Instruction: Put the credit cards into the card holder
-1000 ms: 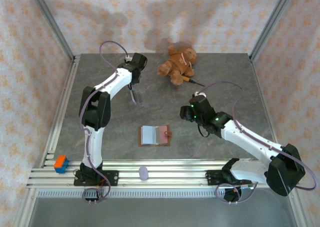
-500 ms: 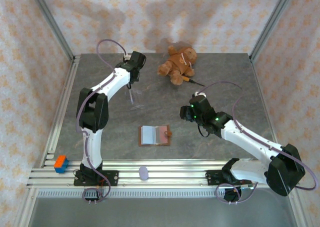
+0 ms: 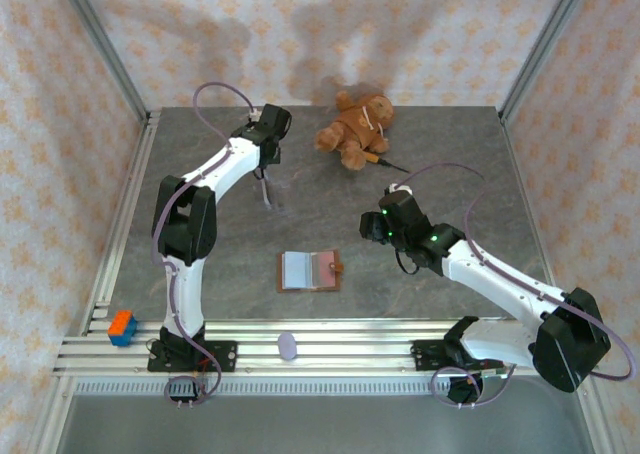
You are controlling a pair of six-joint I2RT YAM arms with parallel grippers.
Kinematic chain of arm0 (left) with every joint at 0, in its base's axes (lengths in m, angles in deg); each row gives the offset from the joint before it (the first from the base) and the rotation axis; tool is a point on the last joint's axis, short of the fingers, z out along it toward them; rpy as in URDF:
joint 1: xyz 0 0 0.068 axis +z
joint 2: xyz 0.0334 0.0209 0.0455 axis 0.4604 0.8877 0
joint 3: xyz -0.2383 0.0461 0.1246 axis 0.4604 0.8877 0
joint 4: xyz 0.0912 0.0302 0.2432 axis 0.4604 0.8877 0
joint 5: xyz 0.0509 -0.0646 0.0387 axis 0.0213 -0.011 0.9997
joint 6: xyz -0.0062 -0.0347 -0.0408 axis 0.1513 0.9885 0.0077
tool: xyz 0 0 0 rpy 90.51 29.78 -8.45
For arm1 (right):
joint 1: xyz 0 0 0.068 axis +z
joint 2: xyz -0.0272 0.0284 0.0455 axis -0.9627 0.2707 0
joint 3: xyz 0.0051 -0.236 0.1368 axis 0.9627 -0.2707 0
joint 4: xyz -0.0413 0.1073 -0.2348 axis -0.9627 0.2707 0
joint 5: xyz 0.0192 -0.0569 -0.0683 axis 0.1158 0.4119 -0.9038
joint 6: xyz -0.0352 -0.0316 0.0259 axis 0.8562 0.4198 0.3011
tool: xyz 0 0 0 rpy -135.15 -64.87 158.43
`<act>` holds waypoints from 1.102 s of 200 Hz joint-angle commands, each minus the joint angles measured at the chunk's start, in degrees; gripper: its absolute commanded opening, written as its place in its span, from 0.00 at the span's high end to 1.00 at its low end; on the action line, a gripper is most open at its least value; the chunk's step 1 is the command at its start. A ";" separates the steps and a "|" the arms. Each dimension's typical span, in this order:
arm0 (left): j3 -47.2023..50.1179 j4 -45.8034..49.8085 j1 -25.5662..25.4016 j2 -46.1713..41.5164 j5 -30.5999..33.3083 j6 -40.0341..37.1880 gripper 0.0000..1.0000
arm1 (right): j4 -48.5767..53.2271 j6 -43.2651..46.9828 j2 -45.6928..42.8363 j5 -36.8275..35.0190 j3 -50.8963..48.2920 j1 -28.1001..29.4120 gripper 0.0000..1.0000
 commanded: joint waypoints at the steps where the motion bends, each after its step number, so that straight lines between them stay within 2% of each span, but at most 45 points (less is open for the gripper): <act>1: 1.27 -2.36 -0.37 -1.31 -6.40 1.13 0.73 | 1.30 -0.67 -0.48 -0.80 0.03 -0.21 0.38; 55: -0.17 -3.03 -2.02 0.15 -12.99 1.16 0.72 | 1.49 -0.64 -0.34 -0.86 0.00 -0.21 0.38; 84: -0.73 -2.15 -2.04 0.16 -11.30 1.14 0.78 | 1.57 -0.68 -0.20 -0.86 -0.08 -0.21 0.38; 157: -1.88 -0.68 -2.38 -1.44 -6.68 -0.55 0.77 | 1.48 -0.48 0.19 -0.82 0.36 -0.21 0.38; 197: -2.77 0.09 -2.54 -0.92 -6.48 -1.36 0.80 | 1.48 -0.53 0.36 -0.78 0.61 -0.21 0.38; 213: -2.82 0.07 -2.78 -1.01 -6.12 -1.54 0.78 | 1.57 -0.39 0.45 -0.78 0.71 -0.21 0.38; 220: -2.91 0.12 -2.90 -1.00 -5.83 -1.62 0.69 | 1.66 -0.33 0.45 -0.78 0.84 -0.21 0.38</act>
